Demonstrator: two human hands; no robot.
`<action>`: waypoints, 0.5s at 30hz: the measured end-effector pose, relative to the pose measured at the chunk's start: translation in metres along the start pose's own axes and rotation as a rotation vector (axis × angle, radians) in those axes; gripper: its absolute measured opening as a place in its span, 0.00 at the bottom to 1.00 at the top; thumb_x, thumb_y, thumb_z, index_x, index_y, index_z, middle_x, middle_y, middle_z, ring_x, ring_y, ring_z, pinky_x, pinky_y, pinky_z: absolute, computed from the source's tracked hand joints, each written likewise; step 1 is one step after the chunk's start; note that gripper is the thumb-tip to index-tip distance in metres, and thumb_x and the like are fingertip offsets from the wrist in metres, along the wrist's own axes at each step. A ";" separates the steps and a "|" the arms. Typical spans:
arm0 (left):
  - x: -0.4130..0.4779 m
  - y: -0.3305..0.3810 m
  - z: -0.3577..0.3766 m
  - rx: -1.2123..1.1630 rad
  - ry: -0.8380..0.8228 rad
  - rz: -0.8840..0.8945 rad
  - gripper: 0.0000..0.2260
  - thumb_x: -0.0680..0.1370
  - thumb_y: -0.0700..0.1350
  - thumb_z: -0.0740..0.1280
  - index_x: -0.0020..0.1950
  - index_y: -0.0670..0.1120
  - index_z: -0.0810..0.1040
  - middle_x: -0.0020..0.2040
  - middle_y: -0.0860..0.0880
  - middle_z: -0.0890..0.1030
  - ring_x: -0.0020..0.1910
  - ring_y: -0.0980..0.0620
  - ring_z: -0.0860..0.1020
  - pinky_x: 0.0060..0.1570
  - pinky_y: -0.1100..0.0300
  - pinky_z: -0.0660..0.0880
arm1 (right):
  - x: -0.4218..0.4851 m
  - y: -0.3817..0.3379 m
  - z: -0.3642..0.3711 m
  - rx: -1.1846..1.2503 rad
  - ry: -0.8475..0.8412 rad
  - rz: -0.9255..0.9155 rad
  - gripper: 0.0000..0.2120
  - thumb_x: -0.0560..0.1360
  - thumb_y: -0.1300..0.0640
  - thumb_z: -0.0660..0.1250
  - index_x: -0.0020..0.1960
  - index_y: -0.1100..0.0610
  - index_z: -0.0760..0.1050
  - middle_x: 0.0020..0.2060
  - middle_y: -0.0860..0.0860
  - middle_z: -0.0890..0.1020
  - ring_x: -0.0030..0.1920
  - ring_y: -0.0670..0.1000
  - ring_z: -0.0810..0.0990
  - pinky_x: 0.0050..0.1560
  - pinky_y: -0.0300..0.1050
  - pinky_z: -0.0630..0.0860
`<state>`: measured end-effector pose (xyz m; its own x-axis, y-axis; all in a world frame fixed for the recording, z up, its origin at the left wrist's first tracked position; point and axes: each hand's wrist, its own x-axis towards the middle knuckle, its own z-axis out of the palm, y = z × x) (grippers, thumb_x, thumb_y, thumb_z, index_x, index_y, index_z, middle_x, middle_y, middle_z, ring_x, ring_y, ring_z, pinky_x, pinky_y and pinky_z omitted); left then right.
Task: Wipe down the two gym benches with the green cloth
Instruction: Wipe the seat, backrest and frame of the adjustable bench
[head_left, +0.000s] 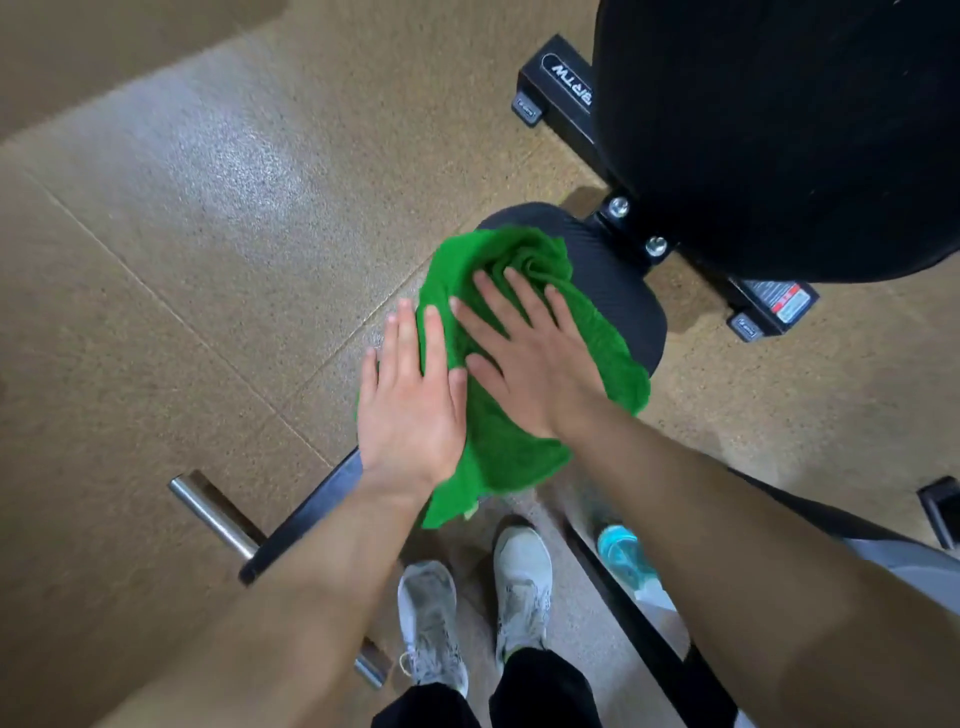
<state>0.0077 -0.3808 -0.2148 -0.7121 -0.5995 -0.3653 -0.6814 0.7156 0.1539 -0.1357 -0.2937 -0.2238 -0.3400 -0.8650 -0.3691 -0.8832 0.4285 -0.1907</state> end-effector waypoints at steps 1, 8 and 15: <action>0.021 0.008 -0.003 -0.020 0.013 -0.001 0.29 0.82 0.53 0.48 0.81 0.44 0.49 0.81 0.42 0.49 0.80 0.44 0.50 0.76 0.44 0.54 | 0.010 0.010 -0.004 0.012 0.024 0.060 0.28 0.81 0.39 0.43 0.80 0.41 0.45 0.81 0.47 0.45 0.80 0.55 0.43 0.78 0.60 0.45; 0.089 0.083 -0.001 0.040 0.114 0.151 0.28 0.82 0.53 0.49 0.80 0.43 0.52 0.81 0.44 0.51 0.80 0.43 0.50 0.76 0.42 0.52 | 0.009 0.058 -0.007 0.241 0.109 0.570 0.27 0.82 0.42 0.45 0.80 0.40 0.42 0.81 0.45 0.46 0.79 0.57 0.49 0.77 0.59 0.52; -0.022 0.025 0.011 0.093 -0.071 0.305 0.28 0.81 0.50 0.53 0.80 0.44 0.53 0.82 0.48 0.49 0.80 0.47 0.49 0.76 0.45 0.53 | -0.065 -0.025 0.025 0.136 0.008 0.402 0.31 0.80 0.46 0.47 0.81 0.53 0.44 0.81 0.53 0.45 0.80 0.61 0.42 0.78 0.59 0.47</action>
<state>0.0081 -0.3455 -0.2126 -0.8654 -0.3280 -0.3788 -0.4176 0.8900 0.1832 -0.0833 -0.2415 -0.2177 -0.6517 -0.6236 -0.4318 -0.6294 0.7623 -0.1510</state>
